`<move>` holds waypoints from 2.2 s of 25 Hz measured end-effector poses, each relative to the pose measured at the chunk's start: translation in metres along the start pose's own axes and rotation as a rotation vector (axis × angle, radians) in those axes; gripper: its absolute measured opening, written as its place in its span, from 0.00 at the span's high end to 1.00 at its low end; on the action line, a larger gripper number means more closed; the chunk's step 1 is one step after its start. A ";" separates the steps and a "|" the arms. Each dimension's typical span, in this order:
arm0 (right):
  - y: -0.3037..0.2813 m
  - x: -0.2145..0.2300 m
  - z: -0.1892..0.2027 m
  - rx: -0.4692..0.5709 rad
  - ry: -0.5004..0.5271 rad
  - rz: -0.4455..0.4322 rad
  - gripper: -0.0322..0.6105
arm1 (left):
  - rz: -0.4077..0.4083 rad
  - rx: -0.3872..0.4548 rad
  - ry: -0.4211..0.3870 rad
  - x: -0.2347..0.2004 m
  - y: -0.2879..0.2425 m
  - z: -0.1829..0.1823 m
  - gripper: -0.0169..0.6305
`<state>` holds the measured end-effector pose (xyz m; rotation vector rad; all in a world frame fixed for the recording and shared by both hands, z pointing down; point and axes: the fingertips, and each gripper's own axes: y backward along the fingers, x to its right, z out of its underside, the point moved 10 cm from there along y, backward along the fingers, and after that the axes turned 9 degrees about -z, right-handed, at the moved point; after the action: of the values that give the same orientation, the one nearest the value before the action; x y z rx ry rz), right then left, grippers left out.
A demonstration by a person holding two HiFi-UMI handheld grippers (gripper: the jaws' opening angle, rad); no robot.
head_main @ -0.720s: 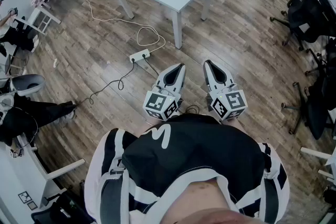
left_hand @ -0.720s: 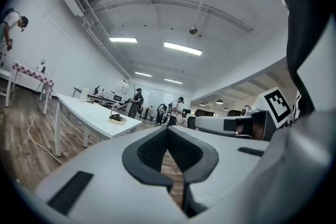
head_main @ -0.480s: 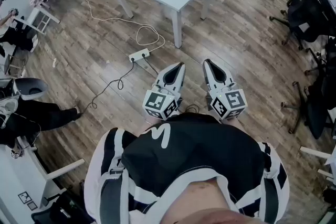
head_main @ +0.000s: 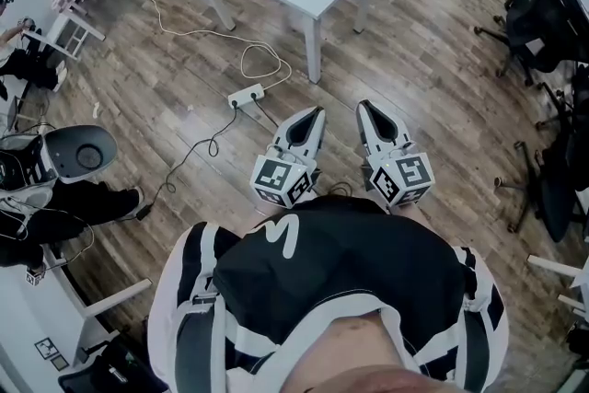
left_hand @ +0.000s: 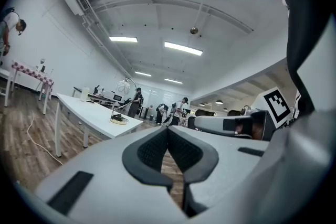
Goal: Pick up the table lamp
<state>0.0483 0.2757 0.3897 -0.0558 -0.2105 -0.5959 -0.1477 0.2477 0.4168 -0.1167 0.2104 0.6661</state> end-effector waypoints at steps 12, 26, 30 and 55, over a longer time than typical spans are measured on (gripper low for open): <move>-0.022 -0.015 0.015 0.053 -0.056 0.044 0.90 | -0.007 -0.029 0.008 -0.034 0.012 0.005 0.97; -0.042 -0.020 0.029 0.011 -0.065 0.034 0.90 | -0.007 -0.062 0.023 -0.053 0.007 0.015 0.97; -0.063 0.003 0.027 0.008 -0.078 0.007 0.90 | -0.035 -0.064 0.020 -0.063 -0.015 0.013 0.97; -0.149 0.201 -0.028 0.023 -0.088 -0.103 0.90 | -0.140 -0.048 -0.018 -0.070 -0.216 -0.009 0.97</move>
<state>0.1316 0.0384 0.4043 -0.0493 -0.3070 -0.6946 -0.0679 0.0361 0.4331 -0.1698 0.1672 0.5323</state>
